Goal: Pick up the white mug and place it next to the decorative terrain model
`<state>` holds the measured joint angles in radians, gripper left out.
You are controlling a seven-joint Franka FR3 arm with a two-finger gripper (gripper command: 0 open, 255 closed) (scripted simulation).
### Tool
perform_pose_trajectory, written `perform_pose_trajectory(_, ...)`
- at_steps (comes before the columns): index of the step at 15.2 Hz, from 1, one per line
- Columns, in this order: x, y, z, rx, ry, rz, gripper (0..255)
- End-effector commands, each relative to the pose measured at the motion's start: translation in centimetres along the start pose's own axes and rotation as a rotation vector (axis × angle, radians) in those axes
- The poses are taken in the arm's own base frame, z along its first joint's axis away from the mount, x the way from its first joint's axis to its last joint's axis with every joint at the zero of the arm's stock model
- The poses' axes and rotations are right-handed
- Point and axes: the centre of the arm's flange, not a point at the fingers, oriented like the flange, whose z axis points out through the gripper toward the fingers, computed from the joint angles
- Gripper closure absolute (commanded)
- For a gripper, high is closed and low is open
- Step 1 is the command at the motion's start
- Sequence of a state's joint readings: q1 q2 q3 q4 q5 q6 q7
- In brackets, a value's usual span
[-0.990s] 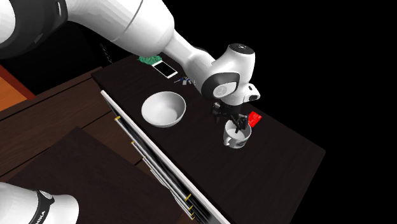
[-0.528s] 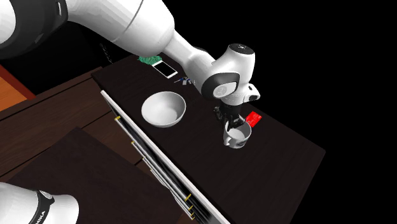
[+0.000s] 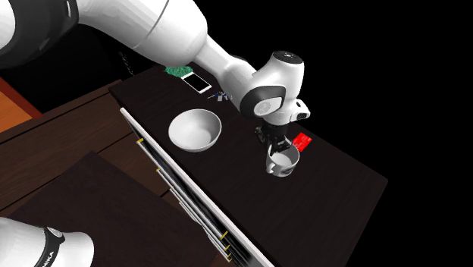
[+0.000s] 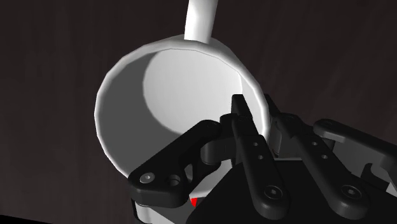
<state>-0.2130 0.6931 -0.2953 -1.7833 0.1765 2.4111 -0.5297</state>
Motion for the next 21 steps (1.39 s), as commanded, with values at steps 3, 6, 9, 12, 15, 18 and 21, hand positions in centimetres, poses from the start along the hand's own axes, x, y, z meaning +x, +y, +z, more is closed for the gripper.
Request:
perform_pose_trajectory(3,-0.1,0.1,-1.9,0.000,0.000,0.000,255)
perform_pose_trajectory(6,-0.2,0.2,-3.4,0.000,0.000,0.000,255)
perform_pose_trajectory(9,-0.3,0.3,-5.0,0.000,0.000,0.000,255)
perform_pose_trajectory(12,-0.4,0.3,-6.6,0.000,0.000,0.000,255)
perform_pose_trajectory(15,-0.5,0.4,-8.2,0.000,0.000,0.000,255)
perform_pose_trajectory(18,-0.6,0.5,-9.8,0.000,0.000,0.000,255)
perform_pose_trajectory(21,-0.6,0.6,-11.3,0.000,0.000,0.000,255)
